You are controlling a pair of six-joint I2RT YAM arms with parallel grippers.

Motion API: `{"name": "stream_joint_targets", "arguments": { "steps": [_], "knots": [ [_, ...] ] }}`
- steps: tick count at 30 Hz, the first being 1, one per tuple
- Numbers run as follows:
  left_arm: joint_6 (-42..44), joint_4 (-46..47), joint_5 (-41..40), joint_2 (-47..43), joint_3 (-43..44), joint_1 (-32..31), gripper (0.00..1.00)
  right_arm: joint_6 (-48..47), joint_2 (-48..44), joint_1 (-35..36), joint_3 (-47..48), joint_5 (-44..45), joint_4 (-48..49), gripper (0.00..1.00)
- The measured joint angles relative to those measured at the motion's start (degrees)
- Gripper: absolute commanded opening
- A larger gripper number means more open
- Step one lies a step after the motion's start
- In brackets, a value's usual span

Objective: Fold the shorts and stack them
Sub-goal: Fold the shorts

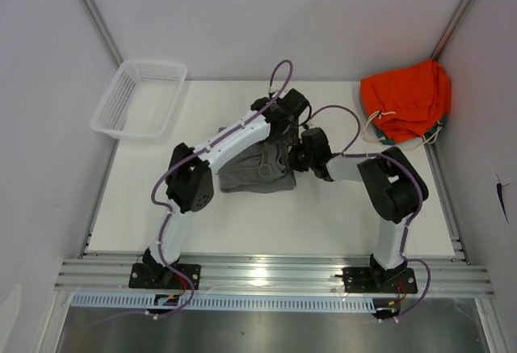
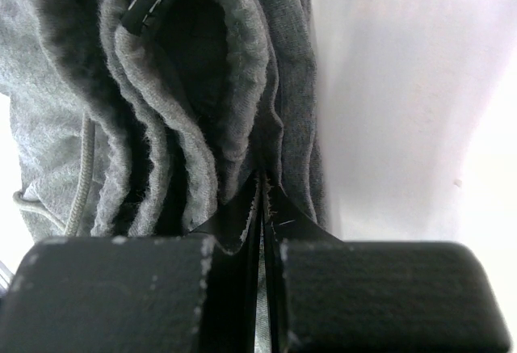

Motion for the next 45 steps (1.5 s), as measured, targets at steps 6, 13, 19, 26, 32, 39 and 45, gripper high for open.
{"name": "stream_joint_targets", "arguments": {
  "steps": [6,13,19,26,32,39,45],
  "knots": [
    [0.1,3.2,3.9,-4.4,-3.7,0.2,0.82,-0.6,-1.6,-1.5,-0.9,0.6,-2.1,0.04],
    [0.1,12.0,9.2,-21.4,-22.3,4.1,0.81,-3.1,-6.8,-4.1,-2.8,3.8,-7.6,0.35],
    [0.0,22.4,9.9,-31.6,-39.3,7.1,0.81,-4.7,-13.1,-5.0,-3.1,6.1,-12.1,0.44],
    [-1.7,33.9,15.2,-32.5,-57.5,8.5,0.80,-6.5,-18.9,-5.1,-2.9,8.9,-17.1,0.40],
    [-2.1,39.5,15.9,-35.3,-61.4,10.4,0.79,-7.0,-22.6,-3.2,-1.0,4.8,-17.3,0.36],
    [-2.0,43.3,16.3,-39.5,-61.5,10.4,0.79,-5.9,-17.3,-0.7,2.3,-6.9,-12.3,0.30],
    [-2.0,44.1,16.7,-39.6,-61.5,10.4,0.80,-2.7,-11.0,-1.3,-2.3,-11.7,-6.6,0.18]
  ]
}}
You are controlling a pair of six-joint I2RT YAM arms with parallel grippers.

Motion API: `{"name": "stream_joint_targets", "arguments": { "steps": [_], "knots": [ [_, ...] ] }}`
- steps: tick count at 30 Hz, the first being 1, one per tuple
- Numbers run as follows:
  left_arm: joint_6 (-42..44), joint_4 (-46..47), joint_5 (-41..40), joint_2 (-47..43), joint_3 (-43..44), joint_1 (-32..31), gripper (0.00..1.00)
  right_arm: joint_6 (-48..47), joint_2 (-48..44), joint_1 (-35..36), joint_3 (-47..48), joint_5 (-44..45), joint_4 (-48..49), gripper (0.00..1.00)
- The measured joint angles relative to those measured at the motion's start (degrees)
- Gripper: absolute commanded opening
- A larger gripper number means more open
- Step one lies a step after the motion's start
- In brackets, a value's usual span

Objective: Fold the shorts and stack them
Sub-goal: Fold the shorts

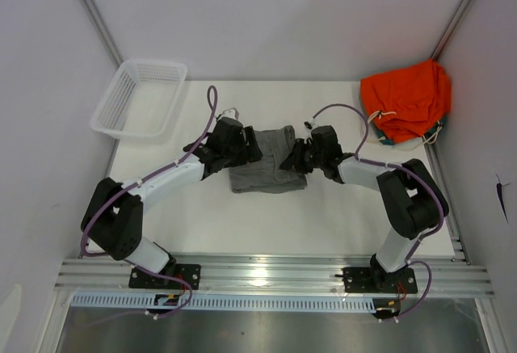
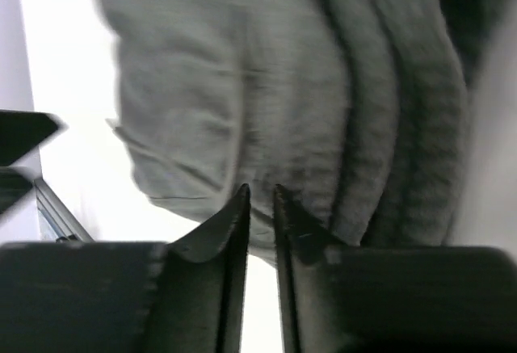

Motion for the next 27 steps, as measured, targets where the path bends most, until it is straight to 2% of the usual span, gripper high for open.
{"name": "stream_joint_targets", "arguments": {
  "steps": [6,10,14,22,27],
  "knots": [
    [0.0,0.2,0.3,0.0,0.0,0.1,0.80,5.7,3.0,-3.9,-8.5,-0.9,9.2,0.11],
    [0.0,0.2,0.4,0.0,0.0,0.1,0.80,8.9,6.1,-4.2,-8.7,-2.3,15.3,0.10],
    [0.1,0.2,0.4,0.0,0.0,0.1,0.80,9.4,5.9,-3.8,-8.5,-1.6,15.2,0.11],
    [0.1,0.9,0.5,0.0,0.0,1.4,0.80,9.1,3.5,-3.1,-0.4,-0.9,9.0,0.13],
    [0.6,3.6,2.6,0.2,0.1,5.6,0.79,9.4,6.7,-3.3,7.9,-2.6,10.9,0.13]
  ]
}}
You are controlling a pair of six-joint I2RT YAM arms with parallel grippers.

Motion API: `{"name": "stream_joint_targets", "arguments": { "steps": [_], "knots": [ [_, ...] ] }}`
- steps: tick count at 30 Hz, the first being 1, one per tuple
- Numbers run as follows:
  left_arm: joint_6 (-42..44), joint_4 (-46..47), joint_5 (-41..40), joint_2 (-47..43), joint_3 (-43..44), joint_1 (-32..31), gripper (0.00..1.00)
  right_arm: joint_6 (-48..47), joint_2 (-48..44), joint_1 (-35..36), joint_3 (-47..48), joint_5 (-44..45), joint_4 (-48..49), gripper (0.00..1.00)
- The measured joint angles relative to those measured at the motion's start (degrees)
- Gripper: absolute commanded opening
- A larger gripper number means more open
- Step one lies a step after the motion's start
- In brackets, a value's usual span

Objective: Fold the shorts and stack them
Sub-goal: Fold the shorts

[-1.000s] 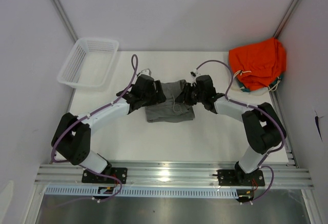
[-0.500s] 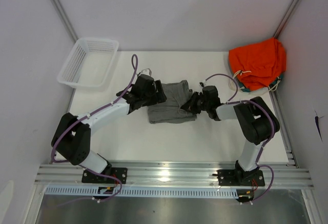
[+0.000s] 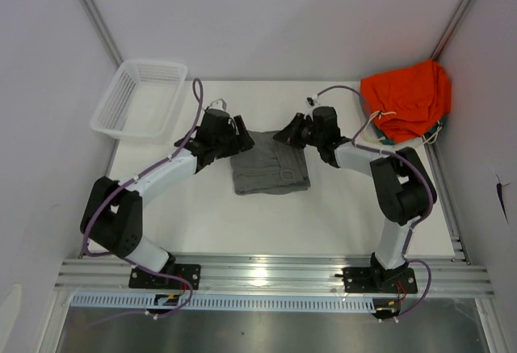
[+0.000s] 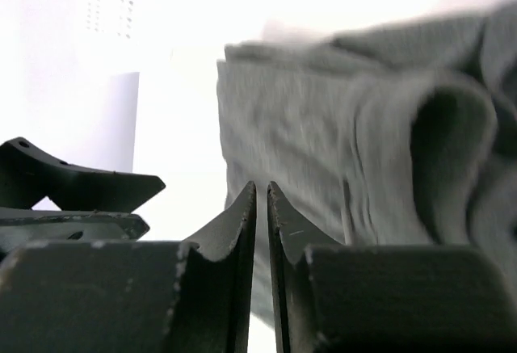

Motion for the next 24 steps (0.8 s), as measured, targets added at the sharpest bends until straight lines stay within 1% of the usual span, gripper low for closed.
{"name": "stream_joint_targets", "arguments": {
  "steps": [4,7,9,12,17,22,24],
  "knots": [
    [0.8,2.8,2.2,4.2,3.6,2.1,0.78,1.6,6.9,-1.0,4.4,-1.6,3.2,0.15],
    [0.9,6.2,5.7,10.1,7.0,2.8,0.78,4.5,11.9,-2.5,5.0,-2.0,4.7,0.16],
    [0.6,8.5,7.7,13.3,7.6,3.0,0.77,6.6,14.6,-3.7,4.8,-1.7,5.8,0.16],
    [-0.3,10.6,9.7,16.9,7.6,3.0,0.77,10.4,16.2,-5.0,2.9,-0.4,9.0,0.16],
    [-1.8,14.3,9.9,17.6,5.8,3.0,0.78,17.3,17.2,-5.8,-0.6,0.9,17.2,0.17],
    [-3.2,16.0,7.8,18.0,5.8,3.1,0.78,20.7,18.4,-6.0,-1.2,0.9,21.0,0.17],
    [-4.2,15.0,6.1,19.6,7.0,3.3,0.78,21.3,18.5,-6.0,-1.4,1.1,21.5,0.18]
  ]
}}
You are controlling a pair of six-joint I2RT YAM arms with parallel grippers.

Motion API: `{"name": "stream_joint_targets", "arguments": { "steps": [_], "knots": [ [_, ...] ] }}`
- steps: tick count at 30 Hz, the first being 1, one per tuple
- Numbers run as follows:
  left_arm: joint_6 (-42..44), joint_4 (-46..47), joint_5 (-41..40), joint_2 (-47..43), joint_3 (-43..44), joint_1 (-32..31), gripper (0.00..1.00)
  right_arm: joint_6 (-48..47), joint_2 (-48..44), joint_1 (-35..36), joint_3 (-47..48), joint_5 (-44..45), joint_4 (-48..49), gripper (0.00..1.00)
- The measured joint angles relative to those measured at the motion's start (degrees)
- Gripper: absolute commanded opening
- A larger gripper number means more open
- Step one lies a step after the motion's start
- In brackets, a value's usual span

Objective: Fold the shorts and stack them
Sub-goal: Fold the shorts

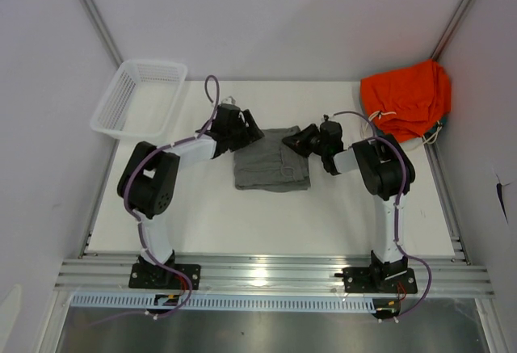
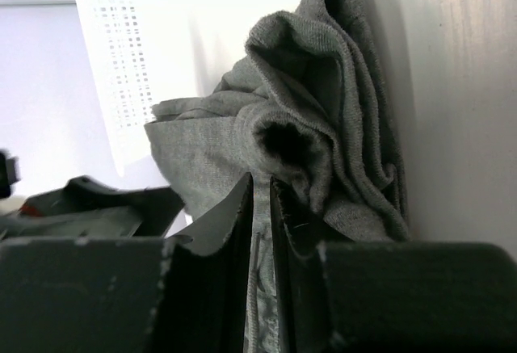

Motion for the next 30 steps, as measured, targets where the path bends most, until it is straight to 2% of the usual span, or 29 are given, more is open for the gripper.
{"name": "stream_joint_targets", "arguments": {
  "steps": [6,9,10,11,13,15,18,19,20,22,26,30],
  "knots": [
    [-4.8,-4.7,-1.3,5.4,3.8,1.5,0.78,0.2,-0.2,0.0,-0.9,0.6,1.2,0.22],
    [-5.4,-4.7,-1.4,4.8,3.5,1.7,0.78,-0.3,-0.9,0.0,-0.8,0.6,0.5,0.36],
    [-5.4,-4.8,-1.4,4.4,3.2,1.7,0.78,-1.0,-1.5,0.0,-0.7,0.5,-0.2,0.45],
    [-5.4,-4.8,-1.4,3.6,2.6,1.7,0.78,-1.7,-2.2,0.0,-0.4,0.5,-1.4,0.45],
    [-5.2,-5.7,-1.9,1.1,1.2,1.8,0.79,-4.1,-4.2,0.0,0.6,0.3,-4.6,0.60],
    [-4.3,-7.1,-2.2,-2.2,0.5,2.0,0.79,-7.4,-6.6,-0.1,2.3,0.1,-8.5,0.63],
    [-2.1,-8.3,-2.6,-8.2,0.5,2.1,0.79,-12.9,-11.1,-0.4,4.9,-0.7,-14.8,0.76],
    [-1.0,-9.2,-2.8,-10.7,0.6,2.1,0.79,-14.8,-13.3,-0.5,5.5,-0.9,-17.1,0.86],
    [0.0,-10.1,-3.0,-13.4,0.8,2.1,0.79,-16.7,-15.6,-0.7,5.7,-1.0,-19.4,0.92],
    [2.1,-11.3,-2.9,-18.2,1.3,2.1,0.79,-20.7,-21.1,-0.9,5.8,-0.8,-24.5,1.00],
    [4.6,-11.3,-1.0,-25.9,0.5,1.9,0.79,-27.2,-30.5,-1.8,3.3,-0.4,-31.4,1.00],
    [5.2,-10.3,0.2,-30.6,-5.0,0.2,0.79,-29.6,-35.6,-5.0,-5.1,-3.0,-32.7,1.00]
  ]
}}
